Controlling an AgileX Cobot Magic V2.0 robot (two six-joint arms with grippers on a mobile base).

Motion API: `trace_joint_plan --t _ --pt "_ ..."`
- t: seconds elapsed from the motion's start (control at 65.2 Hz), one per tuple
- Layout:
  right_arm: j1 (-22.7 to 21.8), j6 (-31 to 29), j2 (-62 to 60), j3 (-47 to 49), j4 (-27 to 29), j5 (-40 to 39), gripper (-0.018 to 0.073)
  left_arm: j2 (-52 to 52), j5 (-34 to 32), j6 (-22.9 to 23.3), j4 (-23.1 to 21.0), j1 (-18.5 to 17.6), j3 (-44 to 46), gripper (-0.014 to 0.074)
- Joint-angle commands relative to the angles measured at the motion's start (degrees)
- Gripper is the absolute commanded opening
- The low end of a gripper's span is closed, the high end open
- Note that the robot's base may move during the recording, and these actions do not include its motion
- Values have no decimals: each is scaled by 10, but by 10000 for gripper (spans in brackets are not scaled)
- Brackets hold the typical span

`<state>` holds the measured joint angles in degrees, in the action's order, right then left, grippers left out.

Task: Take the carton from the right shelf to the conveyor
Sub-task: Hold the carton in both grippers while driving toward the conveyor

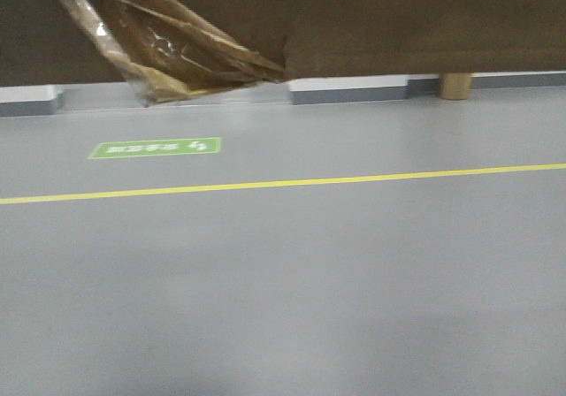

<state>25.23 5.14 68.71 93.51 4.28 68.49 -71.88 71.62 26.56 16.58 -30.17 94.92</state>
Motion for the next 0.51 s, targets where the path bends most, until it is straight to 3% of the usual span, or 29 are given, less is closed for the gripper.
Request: trace_joint_plan --t 0.0,0.491 --pt "0 -12 -7 0 0 -31 -60 7 -25 -5 6 -1 6 -18" --pt "0 -12 -7 0 0 -97 -60 7 -25 -5 6 -1 6 -18"
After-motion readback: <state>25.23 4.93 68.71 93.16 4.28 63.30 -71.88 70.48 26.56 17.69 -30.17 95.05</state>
